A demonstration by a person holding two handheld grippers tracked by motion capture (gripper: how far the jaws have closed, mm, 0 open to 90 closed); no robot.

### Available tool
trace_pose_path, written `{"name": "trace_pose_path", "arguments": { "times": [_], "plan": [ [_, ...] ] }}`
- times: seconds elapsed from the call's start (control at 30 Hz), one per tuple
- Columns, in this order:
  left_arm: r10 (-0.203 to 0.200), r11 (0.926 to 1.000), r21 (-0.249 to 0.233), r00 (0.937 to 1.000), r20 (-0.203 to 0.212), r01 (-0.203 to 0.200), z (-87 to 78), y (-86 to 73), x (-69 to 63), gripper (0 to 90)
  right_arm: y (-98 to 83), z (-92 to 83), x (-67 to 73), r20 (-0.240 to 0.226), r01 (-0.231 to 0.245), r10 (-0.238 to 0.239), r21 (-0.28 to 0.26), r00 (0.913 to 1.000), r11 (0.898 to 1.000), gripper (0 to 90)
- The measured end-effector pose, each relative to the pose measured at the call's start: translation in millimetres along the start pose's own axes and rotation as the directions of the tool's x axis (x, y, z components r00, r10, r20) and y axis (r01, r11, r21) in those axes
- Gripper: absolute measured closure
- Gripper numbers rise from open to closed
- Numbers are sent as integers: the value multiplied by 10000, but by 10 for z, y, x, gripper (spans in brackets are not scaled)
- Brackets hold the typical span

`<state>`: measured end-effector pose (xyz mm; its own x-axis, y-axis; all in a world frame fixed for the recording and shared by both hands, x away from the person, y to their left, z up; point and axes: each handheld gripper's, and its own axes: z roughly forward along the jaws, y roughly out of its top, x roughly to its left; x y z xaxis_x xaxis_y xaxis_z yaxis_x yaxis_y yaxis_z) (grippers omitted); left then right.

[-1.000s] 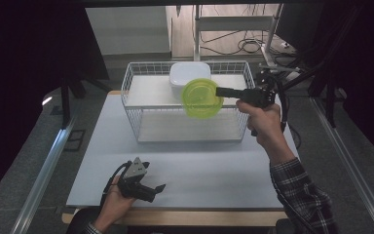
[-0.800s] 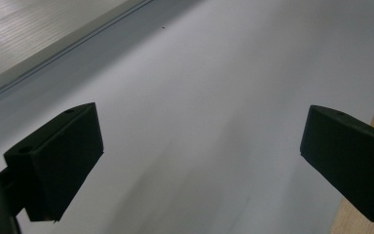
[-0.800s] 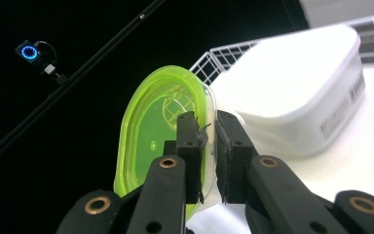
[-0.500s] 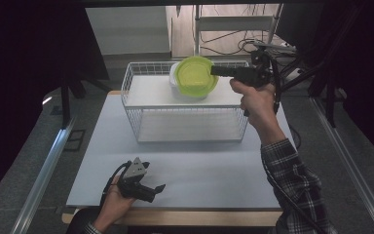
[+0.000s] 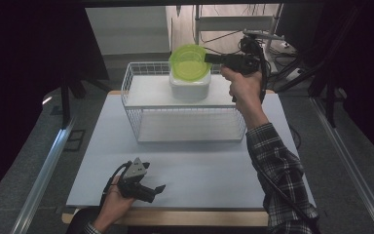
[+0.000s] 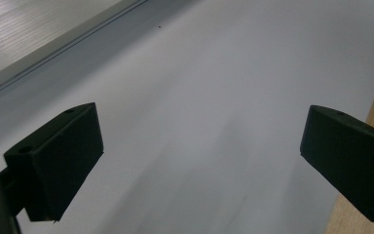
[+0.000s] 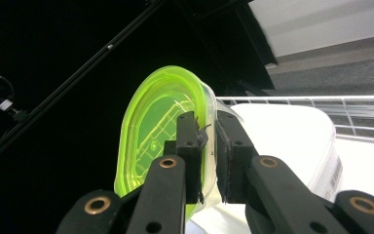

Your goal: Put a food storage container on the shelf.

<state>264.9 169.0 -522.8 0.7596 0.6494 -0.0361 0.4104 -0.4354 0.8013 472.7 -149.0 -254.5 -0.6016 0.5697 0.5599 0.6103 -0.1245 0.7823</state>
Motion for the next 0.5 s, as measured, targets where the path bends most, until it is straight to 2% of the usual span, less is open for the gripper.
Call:
{"name": "trace_pose_path", "arguments": {
  "times": [0.2, 0.3, 0.5],
  "plan": [
    [11, 10000, 7, 10000, 28, -11, -2, 0, 0, 19, 17, 88, -30, 509, -47, 46, 27, 9987, 10000, 817],
    [16, 10000, 31, 10000, 46, -16, 2, -1, -3, 19, 20, 105, -40, 616, -149, 150, -15, 9980, 9999, 806],
    [54, 9999, 90, 10000, 63, -55, 9, -1, -8, 19, 28, 146, -20, 1273, -156, 168, -102, 9917, 9998, 775]
  ]
}}
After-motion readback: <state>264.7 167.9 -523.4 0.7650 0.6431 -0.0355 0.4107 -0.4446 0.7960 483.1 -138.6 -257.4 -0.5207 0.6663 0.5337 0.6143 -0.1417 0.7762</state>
